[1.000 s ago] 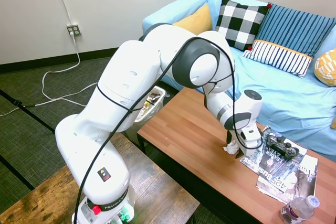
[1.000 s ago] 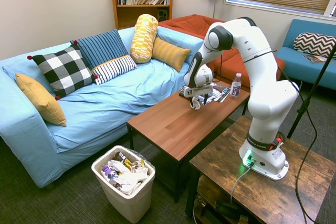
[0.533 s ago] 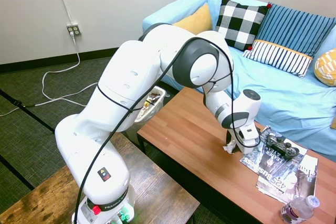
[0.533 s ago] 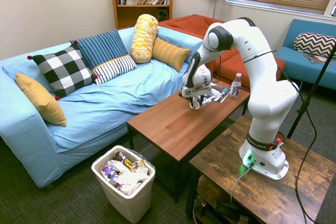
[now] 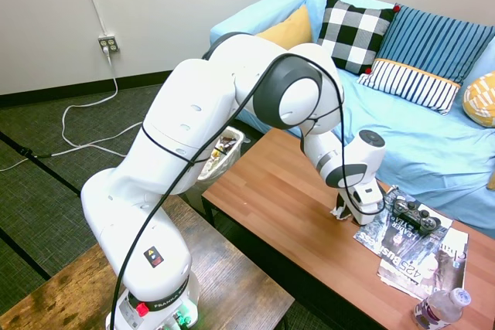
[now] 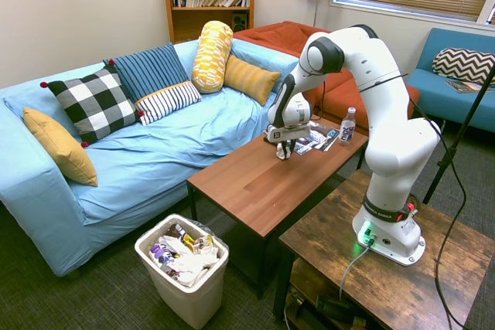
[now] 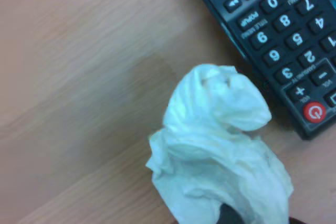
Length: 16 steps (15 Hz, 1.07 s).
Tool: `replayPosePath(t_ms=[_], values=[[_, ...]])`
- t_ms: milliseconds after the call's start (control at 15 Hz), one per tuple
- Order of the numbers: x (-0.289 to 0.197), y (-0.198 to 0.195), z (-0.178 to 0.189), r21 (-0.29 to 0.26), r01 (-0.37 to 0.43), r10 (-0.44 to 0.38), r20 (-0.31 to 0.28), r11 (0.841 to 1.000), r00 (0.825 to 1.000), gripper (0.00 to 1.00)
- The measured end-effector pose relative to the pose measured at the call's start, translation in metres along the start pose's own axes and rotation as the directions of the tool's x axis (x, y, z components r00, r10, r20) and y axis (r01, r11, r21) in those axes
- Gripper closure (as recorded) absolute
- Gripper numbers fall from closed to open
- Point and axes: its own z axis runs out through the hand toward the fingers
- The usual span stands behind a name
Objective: Throw the tissue in the trash bin
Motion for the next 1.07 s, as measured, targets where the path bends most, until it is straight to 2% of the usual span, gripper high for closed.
replayPosePath(t_ms=[133, 267, 467, 667, 867, 1067], values=[[-0.030, -0.009, -0.029, 0.034, 0.062, -0.063, 0.007, 0.997, 0.998, 1.00], [-0.081, -0.020, -0.064, 0.067, 0.149, -0.150, 0.007, 0.987, 0.989, 1.00], [-0.191, -0.046, -0.125, 0.101, 0.286, -0.288, 0.002, 0.953, 0.958, 1.00], [-0.304, -0.063, -0.171, 0.104, 0.386, -0.388, -0.008, 0.916, 0.922, 1.00], [-0.398, -0.075, -0.172, 0.087, 0.479, -0.482, 0.014, 0.873, 0.876, 1.00], [-0.483, -0.085, -0.134, 0.049, 0.568, -0.569, 0.025, 0.822, 0.822, 1.00]])
